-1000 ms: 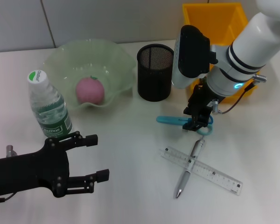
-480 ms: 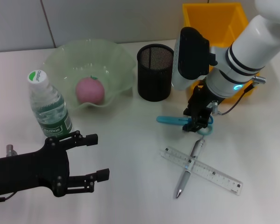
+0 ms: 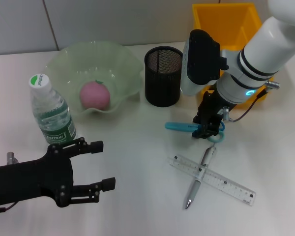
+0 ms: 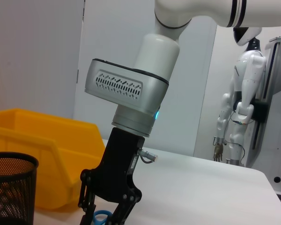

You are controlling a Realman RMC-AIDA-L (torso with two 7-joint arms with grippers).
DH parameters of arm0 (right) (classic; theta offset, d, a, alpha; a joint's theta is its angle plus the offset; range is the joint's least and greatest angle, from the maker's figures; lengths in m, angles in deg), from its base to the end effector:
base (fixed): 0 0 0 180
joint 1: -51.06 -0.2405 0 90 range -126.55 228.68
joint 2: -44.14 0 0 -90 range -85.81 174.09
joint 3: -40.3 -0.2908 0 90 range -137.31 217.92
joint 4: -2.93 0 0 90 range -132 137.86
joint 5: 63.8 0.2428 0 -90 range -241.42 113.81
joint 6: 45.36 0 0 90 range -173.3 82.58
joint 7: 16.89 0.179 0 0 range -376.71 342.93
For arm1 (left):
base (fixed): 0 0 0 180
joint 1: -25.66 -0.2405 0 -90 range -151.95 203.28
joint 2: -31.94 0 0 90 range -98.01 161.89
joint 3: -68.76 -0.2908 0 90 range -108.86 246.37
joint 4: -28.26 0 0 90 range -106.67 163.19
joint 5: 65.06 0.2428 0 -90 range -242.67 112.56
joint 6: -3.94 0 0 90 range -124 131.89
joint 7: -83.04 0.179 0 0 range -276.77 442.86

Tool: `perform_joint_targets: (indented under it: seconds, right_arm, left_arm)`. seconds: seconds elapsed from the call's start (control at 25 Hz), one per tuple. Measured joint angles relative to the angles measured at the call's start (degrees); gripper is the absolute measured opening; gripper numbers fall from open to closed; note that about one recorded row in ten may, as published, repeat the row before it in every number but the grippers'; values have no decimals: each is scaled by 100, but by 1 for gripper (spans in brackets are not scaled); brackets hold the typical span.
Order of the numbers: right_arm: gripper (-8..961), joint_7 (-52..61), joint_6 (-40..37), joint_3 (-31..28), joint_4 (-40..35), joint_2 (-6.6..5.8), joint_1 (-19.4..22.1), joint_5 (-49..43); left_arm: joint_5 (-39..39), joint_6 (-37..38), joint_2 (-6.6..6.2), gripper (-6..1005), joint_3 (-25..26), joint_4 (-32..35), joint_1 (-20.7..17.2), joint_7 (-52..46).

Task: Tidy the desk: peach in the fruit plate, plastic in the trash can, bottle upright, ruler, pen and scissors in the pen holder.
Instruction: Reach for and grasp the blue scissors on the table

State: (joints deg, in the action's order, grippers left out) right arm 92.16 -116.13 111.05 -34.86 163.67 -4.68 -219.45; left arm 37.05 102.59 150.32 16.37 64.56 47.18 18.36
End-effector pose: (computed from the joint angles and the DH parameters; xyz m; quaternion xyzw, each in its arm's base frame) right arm 0.2247 0.4767 -0.1060 -0.9582 0.0653 -0.2572 0.1065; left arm -0.2970 0.3140 -0.0589 -0.9451 -0.1130 -0.2985 0.0700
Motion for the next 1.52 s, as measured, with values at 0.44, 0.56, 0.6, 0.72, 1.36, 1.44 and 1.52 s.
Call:
perform_joint_targets:
  seconds: [0.44, 0.56, 0.6, 0.72, 1.36, 1.44, 1.52]
  right_arm:
    - [325, 8, 2, 9, 0, 0, 11, 0]
    - [306, 15, 2, 9, 0, 0, 11, 0]
    - [306, 15, 2, 9, 0, 0, 11, 0]
    - [303, 26, -4, 9, 0, 0, 11, -5]
    - [266, 197, -375, 9, -48, -34, -96, -153]
    - [265, 203, -404, 9, -51, -34, -107, -175]
    - [264, 212, -451, 9, -52, -35, -121, -201]
  left_arm:
    - [-60, 15, 0, 862, 0, 0, -41, 0]
    - [-60, 15, 0, 862, 0, 0, -43, 0]
    - [-60, 15, 0, 862, 0, 0, -43, 0]
    - [-60, 15, 0, 862, 0, 0, -43, 0]
    - [-70, 43, 0, 862, 0, 26, -43, -61]
    - [-70, 44, 0, 862, 0, 27, -43, -63]
    - [-81, 44, 0, 862, 0, 30, -43, -66]
